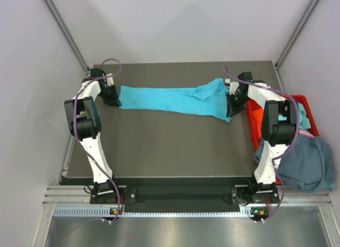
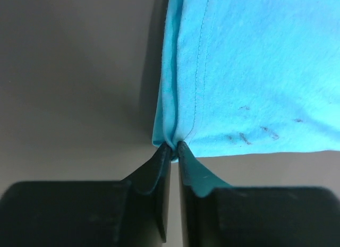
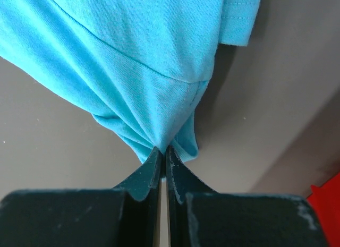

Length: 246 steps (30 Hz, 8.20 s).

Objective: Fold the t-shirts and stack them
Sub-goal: Fold the tshirt

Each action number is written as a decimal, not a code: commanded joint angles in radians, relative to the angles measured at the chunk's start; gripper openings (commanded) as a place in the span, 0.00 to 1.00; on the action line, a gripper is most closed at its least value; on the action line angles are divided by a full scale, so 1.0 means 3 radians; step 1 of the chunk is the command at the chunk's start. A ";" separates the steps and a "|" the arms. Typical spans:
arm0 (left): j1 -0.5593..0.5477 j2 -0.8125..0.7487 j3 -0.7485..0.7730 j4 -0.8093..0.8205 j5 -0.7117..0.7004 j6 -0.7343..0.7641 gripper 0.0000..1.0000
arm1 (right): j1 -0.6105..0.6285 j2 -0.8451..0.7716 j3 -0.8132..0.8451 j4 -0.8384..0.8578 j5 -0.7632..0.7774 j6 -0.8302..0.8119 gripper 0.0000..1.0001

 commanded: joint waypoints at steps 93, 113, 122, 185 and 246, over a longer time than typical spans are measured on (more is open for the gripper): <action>-0.0264 -0.0896 -0.1211 0.0296 0.0265 -0.0073 0.28 | 0.0892 0.0703 0.1439 0.0490 0.0198 -0.0196 0.00; -0.0259 -0.1009 -0.1298 0.0271 0.0178 -0.0007 0.28 | 0.1199 0.1062 0.2242 0.0894 0.1128 -0.0406 0.58; -0.0254 -0.1096 -0.1288 0.0245 0.0030 0.0003 0.28 | 0.1031 -0.0016 0.0898 0.1242 0.1196 -0.0355 0.59; 0.0078 -0.0503 -0.0910 0.0077 -0.0375 0.0167 0.29 | -0.0094 -0.0294 -0.0320 0.0460 0.0587 -0.0636 0.00; 0.0104 -0.0104 -0.0081 -0.0261 0.0224 -0.0048 0.17 | -0.0069 0.1122 0.1485 0.0168 0.0178 0.0269 0.31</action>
